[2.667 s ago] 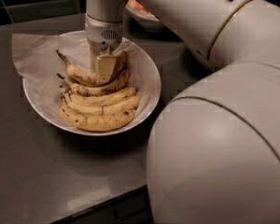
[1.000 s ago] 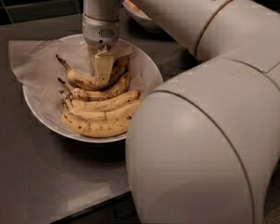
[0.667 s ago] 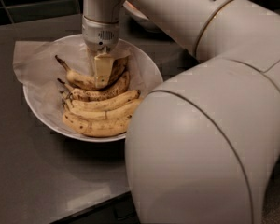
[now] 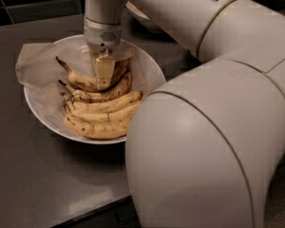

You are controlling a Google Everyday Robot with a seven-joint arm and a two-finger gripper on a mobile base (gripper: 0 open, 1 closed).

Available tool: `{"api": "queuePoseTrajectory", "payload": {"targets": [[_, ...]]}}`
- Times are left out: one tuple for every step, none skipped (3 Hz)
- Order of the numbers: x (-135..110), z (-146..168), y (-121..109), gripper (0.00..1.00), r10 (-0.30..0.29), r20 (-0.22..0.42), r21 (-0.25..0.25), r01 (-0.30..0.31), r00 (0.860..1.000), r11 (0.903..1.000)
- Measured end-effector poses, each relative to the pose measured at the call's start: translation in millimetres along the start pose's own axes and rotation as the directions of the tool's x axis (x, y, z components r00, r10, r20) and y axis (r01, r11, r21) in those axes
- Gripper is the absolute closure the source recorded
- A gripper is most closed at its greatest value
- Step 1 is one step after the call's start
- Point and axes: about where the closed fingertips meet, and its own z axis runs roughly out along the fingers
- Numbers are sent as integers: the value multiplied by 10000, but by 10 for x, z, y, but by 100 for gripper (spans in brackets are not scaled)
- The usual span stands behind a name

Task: Pick banana from white bowl

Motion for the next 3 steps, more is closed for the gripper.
{"api": "queuePoseTrajectory", "payload": {"targets": [[-30, -18, -44, 100, -50, 121, 340, 45, 9999, 9994], [-54, -190, 74, 100, -204, 213, 1314, 174, 9996, 9912], [-94, -649, 561, 100, -793, 507, 3647, 554, 9956, 9295]]}}
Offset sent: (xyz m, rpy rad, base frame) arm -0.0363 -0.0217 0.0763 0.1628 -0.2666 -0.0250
